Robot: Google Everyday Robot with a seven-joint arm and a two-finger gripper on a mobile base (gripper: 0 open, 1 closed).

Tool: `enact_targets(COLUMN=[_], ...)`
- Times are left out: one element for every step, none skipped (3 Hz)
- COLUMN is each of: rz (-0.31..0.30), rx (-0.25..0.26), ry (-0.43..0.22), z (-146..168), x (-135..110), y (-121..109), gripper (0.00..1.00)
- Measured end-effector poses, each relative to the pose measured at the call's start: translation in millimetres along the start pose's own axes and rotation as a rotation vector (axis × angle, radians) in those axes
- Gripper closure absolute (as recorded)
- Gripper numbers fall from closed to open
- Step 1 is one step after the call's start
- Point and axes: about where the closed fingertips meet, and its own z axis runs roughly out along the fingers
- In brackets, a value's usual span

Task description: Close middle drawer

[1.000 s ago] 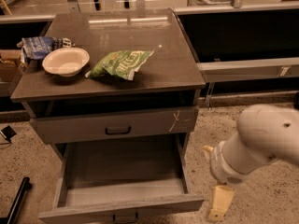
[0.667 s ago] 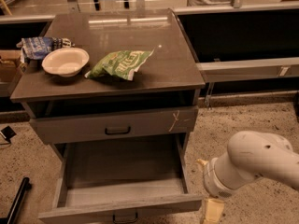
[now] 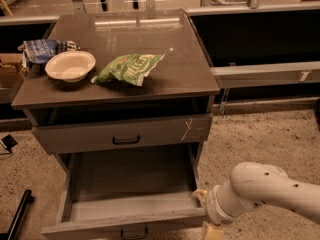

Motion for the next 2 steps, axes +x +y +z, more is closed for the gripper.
enact_targets(rz=[-0.011,-0.010], rx=[-0.018,-0.032], ry=[-0.015,-0.014], z=[25.3,44.1], x=[-1.6,-2.1], y=[3.1,5.8], gripper=[0.42,0.65])
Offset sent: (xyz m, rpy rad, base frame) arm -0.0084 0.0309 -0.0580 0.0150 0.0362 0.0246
